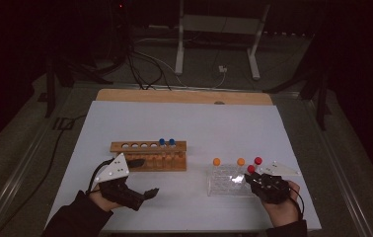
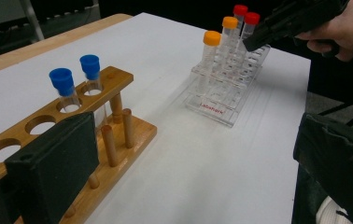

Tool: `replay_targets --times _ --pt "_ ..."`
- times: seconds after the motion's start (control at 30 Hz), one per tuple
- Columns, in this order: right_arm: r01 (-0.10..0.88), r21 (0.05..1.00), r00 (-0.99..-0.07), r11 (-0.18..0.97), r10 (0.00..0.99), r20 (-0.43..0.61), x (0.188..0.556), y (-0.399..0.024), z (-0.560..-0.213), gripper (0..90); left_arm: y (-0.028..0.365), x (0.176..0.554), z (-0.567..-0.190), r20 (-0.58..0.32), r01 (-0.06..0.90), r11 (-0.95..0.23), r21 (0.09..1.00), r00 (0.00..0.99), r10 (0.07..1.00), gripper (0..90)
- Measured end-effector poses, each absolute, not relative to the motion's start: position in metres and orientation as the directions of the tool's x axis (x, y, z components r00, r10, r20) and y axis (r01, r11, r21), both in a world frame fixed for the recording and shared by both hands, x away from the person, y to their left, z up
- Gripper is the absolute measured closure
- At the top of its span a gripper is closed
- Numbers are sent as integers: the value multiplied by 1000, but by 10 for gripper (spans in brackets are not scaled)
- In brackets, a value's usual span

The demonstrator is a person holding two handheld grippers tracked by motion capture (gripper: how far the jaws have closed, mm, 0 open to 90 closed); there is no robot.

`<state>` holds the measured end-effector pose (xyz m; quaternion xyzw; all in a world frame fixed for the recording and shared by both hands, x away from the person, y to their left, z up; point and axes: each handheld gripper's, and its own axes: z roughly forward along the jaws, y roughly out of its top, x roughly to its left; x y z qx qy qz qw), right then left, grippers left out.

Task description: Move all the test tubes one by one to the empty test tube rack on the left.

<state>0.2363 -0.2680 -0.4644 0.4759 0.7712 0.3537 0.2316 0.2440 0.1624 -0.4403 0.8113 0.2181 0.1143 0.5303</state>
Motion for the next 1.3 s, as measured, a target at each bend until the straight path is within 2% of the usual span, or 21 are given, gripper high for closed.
replay_targets --times 0.27,0.7,1.0,1.3 --pt "546 787 -437 288 899 -25 231 -269 -454 750 162 244 -439 -46 233 -345 909 880 472 9" --pt "440 849 -448 292 891 -74 209 -267 -410 751 162 244 -431 -45 224 -346 911 888 458 10" --pt "365 873 -558 324 827 -74 200 -236 -392 751 154 243 -423 -41 208 -354 912 903 427 10" --pt "338 856 -673 391 736 -71 201 -191 -401 751 137 237 -412 -31 171 -355 919 929 368 15"
